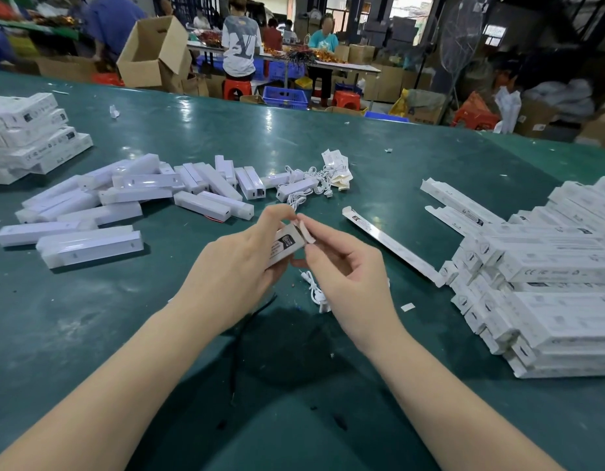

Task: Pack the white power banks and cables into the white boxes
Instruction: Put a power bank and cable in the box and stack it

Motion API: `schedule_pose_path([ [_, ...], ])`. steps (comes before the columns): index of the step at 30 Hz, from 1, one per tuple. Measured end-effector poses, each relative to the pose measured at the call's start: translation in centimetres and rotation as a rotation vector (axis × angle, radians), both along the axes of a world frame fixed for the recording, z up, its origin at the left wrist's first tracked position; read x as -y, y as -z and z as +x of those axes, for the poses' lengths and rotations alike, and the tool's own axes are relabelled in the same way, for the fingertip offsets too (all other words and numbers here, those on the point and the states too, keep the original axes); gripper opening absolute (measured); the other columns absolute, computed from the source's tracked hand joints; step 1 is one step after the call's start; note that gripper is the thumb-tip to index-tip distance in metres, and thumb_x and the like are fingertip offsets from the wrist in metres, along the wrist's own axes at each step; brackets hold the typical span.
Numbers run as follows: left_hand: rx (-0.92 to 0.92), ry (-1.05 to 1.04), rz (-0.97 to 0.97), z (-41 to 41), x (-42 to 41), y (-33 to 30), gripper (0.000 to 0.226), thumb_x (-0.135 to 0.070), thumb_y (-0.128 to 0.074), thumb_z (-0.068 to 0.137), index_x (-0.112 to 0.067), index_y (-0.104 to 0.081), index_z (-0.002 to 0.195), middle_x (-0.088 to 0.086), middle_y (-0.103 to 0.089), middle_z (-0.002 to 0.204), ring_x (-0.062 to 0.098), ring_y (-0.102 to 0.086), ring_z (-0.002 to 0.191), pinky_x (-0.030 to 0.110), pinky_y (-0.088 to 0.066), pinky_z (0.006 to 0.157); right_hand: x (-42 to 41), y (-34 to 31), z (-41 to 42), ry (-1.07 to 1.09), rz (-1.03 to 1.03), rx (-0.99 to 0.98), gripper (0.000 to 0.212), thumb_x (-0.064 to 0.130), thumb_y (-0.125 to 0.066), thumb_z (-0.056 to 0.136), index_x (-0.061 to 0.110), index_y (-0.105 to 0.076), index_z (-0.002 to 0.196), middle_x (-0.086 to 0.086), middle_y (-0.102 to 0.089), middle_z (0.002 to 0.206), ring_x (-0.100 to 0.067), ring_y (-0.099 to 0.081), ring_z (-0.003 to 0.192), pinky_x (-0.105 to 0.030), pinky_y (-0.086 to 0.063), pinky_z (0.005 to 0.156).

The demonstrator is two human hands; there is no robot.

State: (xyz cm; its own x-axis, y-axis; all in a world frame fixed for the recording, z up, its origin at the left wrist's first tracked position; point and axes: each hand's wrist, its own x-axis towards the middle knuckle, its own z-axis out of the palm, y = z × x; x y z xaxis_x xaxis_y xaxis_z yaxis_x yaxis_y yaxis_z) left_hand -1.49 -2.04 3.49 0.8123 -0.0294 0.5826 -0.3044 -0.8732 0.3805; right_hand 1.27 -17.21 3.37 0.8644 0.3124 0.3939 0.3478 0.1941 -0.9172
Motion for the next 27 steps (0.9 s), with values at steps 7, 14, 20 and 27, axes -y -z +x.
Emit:
schedule_pose_path([
  [7,0.026,-0.039,0.101,-0.3,0.5,0.0,0.051,-0.018,-0.065,0.086,-0.023,-0.044,0.132,-0.001,-0.069,0.102,0.037,-0.062,0.075,0.043,-0.050,0.059,-0.1,-0.2,0.0,-0.023,0.103,-0.096,0.020,0.007,-0.058,0.097,0.011,-0.073,0.109,0.001,-0.077,0.096,-0.008,-0.071,0.089,-0.019,-0.056,0.073],
  [14,0.103,-0.044,0.212,-0.3,1.0,0.1,0.062,-0.004,-0.078,0.072,-0.010,-0.058,0.131,0.002,-0.072,0.100,0.030,-0.065,0.064,0.035,-0.048,0.043,-0.6,0.4,-0.3,0.080,0.130,-0.100,0.018,0.015,-0.062,0.095,0.012,-0.074,0.108,0.005,-0.077,0.093,-0.009,-0.070,0.083,-0.020,-0.056,0.065],
  [20,0.133,-0.046,0.231,-0.3,1.0,0.3,0.069,0.001,-0.078,0.069,-0.006,-0.055,0.134,0.005,-0.071,0.098,0.028,-0.063,0.062,0.034,-0.047,0.038,-1.0,1.0,-0.8,0.142,0.070,-0.034,0.019,0.023,-0.062,0.095,0.024,-0.073,0.111,0.008,-0.075,0.107,-0.006,-0.068,0.087,-0.022,-0.056,0.068],
  [27,0.129,-0.051,0.209,-0.3,0.7,0.4,0.069,-0.001,-0.075,0.075,-0.006,-0.050,0.139,0.008,-0.070,0.110,0.033,-0.065,0.068,0.038,-0.050,0.044,-1.3,1.8,-0.9,0.243,-0.149,0.337,0.034,0.009,-0.058,0.095,0.016,-0.063,0.128,0.001,-0.069,0.114,-0.011,-0.065,0.100,-0.018,-0.053,0.070],
])
